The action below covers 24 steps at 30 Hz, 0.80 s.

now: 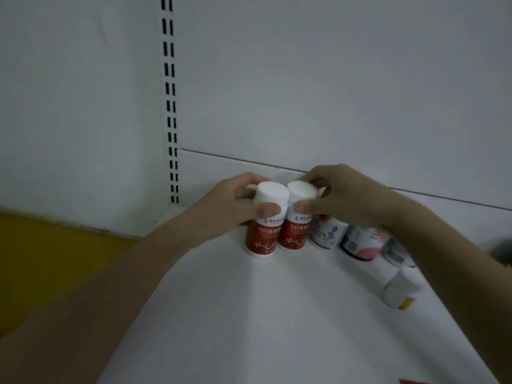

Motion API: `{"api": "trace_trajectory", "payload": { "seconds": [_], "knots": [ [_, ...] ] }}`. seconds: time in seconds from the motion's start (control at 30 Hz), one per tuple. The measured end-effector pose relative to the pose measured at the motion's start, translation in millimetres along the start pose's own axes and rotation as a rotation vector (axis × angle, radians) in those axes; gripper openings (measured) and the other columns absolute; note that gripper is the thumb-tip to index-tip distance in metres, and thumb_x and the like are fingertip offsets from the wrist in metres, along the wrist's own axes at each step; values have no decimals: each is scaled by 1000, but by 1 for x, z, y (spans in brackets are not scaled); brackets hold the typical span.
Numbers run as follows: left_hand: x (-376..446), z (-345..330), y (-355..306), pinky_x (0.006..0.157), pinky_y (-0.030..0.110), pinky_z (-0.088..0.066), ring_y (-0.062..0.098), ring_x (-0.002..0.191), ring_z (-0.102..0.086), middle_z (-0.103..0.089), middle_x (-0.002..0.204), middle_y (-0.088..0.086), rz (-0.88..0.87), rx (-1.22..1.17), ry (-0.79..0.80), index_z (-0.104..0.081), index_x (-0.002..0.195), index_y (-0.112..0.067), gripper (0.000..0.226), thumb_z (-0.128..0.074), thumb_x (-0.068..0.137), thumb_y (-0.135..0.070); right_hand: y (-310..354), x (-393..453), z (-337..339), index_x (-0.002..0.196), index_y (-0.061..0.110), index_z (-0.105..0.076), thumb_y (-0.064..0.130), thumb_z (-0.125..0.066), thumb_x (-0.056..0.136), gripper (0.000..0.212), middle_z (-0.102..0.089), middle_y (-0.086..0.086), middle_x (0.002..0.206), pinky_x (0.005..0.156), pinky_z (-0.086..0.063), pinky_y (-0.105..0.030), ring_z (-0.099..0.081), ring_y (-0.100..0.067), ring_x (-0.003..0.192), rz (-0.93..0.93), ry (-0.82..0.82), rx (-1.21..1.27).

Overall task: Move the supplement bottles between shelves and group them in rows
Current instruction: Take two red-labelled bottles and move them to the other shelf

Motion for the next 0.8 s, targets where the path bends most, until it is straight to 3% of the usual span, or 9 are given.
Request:
{"api": "trace_trajectory", "payload": {
  "seconds": [0.2,0.33,0.4,0.53,0.67,0.8],
  "knots": [
    [-13,1,-22,73,24,-56,13,100,-70,-74,107,-5,8,-33,-13,-65,115,-25,37,-75,80,-18,13,-17,17,109,16,-68,28,-80,79,35,-70,1,104,69,-51,-23,-64,-10,87,-13,-101,118],
    [-25,2,-98,78,32,-56,10,105,-67,-72,113,-11,-96,-28,-30,-67,114,-38,48,-77,68,-38,31,-51,98,99,23,-66,36,-81,75,31,-69,6,96,67,-50,-24,-66,-9,86,46,-259,375],
    [-31,-9,-147,81,40,-57,12,108,-66,-70,117,-11,-164,-48,-15,-67,116,-42,48,-76,68,-43,37,-73,136,106,22,-63,36,-79,77,36,-70,1,103,74,-55,-30,-68,-14,92,91,-284,563],
    [-45,-55,-226,81,44,-58,21,108,-67,-70,117,-8,-248,-55,-10,-67,116,-41,44,-71,73,-49,46,-120,182,116,26,-56,33,-76,81,40,-62,-2,117,84,-57,-45,-66,-23,104,193,-288,751],
    [-66,-116,-268,87,52,-55,28,110,-65,-67,122,-3,-280,-48,-25,-65,119,-39,52,-65,72,-59,32,-180,214,115,29,-61,39,-75,80,40,-66,-1,115,77,-58,-41,-66,-22,104,221,-322,796],
    [-84,-175,-290,87,55,-54,30,112,-63,-66,125,-1,-279,-46,1,-64,121,-38,54,-64,73,-60,6,-240,237,110,30,-66,51,-76,64,52,-70,1,110,76,-57,-39,-67,-22,102,211,-336,794]
  ]
}}
Point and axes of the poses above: each hand's wrist, its own x-axis towards the middle knuckle, its own z-axis out of the back of the hand, y = z × x, the point moved 10 cm from there along x, towards the middle knuckle
